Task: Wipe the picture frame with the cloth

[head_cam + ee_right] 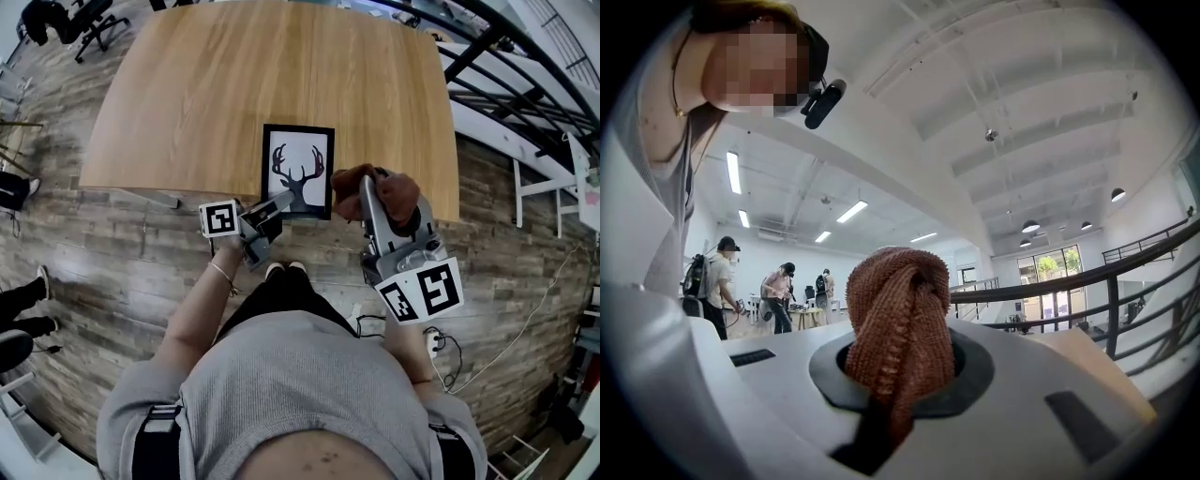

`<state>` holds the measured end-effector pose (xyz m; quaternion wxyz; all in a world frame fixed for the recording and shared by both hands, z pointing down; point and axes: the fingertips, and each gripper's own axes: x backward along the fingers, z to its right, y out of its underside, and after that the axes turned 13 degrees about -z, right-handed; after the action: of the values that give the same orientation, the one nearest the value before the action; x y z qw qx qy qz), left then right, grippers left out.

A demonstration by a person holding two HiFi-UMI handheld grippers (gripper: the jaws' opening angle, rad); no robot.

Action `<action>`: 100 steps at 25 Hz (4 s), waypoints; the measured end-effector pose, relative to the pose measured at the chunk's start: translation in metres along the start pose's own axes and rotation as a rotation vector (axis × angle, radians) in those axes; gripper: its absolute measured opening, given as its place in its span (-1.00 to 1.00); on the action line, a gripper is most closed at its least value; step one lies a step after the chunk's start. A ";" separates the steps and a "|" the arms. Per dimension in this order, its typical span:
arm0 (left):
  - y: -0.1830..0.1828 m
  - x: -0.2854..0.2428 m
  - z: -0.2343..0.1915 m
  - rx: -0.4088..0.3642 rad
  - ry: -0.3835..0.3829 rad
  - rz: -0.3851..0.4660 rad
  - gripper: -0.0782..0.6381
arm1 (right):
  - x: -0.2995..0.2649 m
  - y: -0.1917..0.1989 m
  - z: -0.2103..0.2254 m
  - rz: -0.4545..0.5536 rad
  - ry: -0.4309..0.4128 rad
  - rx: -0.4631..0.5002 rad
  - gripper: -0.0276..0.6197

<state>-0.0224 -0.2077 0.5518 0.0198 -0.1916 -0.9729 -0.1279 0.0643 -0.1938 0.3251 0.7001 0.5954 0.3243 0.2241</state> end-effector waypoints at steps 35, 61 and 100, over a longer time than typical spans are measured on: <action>0.016 0.014 -0.083 0.255 0.053 -0.008 -0.73 | -0.006 0.037 0.008 -0.053 0.040 -0.080 -0.77; 0.032 0.044 -0.058 0.173 0.077 -0.029 -0.10 | -0.014 0.038 -0.012 -0.067 0.018 -0.087 -0.77; 0.106 0.119 -0.016 -0.049 -0.203 0.054 -0.10 | 0.031 0.058 -0.062 -0.011 0.004 -0.082 -0.77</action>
<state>-0.0924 -0.0728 0.6031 -0.0801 -0.2303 -0.9610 -0.1308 0.0452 -0.1182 0.3709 0.7244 0.5639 0.3198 0.2345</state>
